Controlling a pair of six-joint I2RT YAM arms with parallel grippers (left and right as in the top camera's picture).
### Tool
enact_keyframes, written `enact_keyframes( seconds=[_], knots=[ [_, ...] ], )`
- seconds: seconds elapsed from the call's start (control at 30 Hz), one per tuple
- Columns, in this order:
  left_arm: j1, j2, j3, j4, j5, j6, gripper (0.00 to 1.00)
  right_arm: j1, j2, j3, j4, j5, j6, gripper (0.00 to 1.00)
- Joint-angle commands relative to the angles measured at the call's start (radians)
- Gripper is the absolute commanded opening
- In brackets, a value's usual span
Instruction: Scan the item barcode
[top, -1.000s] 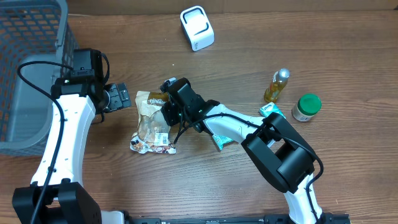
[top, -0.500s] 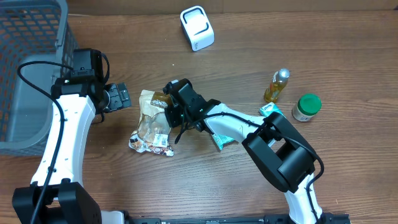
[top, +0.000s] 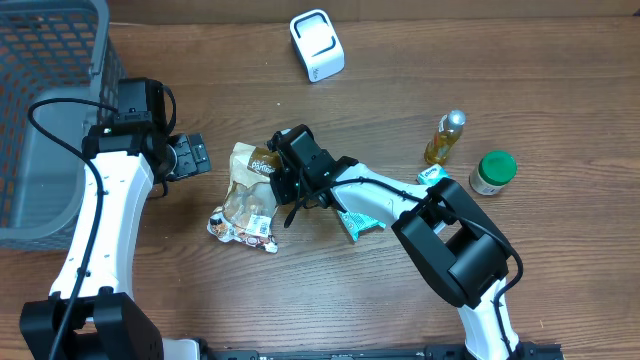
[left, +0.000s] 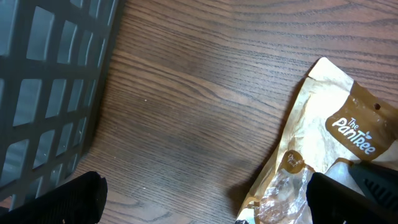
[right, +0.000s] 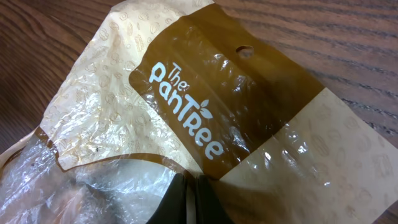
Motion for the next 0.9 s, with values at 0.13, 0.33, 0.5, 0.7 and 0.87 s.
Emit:
enact_keyframes(
  seconds=[0.13, 0.33, 0.5, 0.7, 0.87],
  knots=[
    [-0.007, -0.007, 0.014, 0.001, -0.010, 0.011, 1.00, -0.039, -0.007, -0.003, -0.078, 0.016, 0.031, 0.04],
    [-0.007, -0.007, 0.014, 0.001, -0.010, 0.011, 1.00, -0.051, -0.041, -0.003, -0.157, 0.024, 0.053, 0.04],
    [-0.007, -0.007, 0.014, 0.001, -0.010, 0.011, 1.00, -0.051, -0.052, -0.003, -0.234, 0.027, 0.053, 0.04],
    [-0.007, -0.007, 0.014, 0.001, -0.010, 0.011, 1.00, -0.051, -0.060, -0.003, -0.280, 0.026, 0.088, 0.04],
    [-0.007, -0.007, 0.014, 0.001, -0.010, 0.011, 1.00, -0.051, -0.103, -0.003, -0.312, 0.026, 0.140, 0.04]
  ],
)
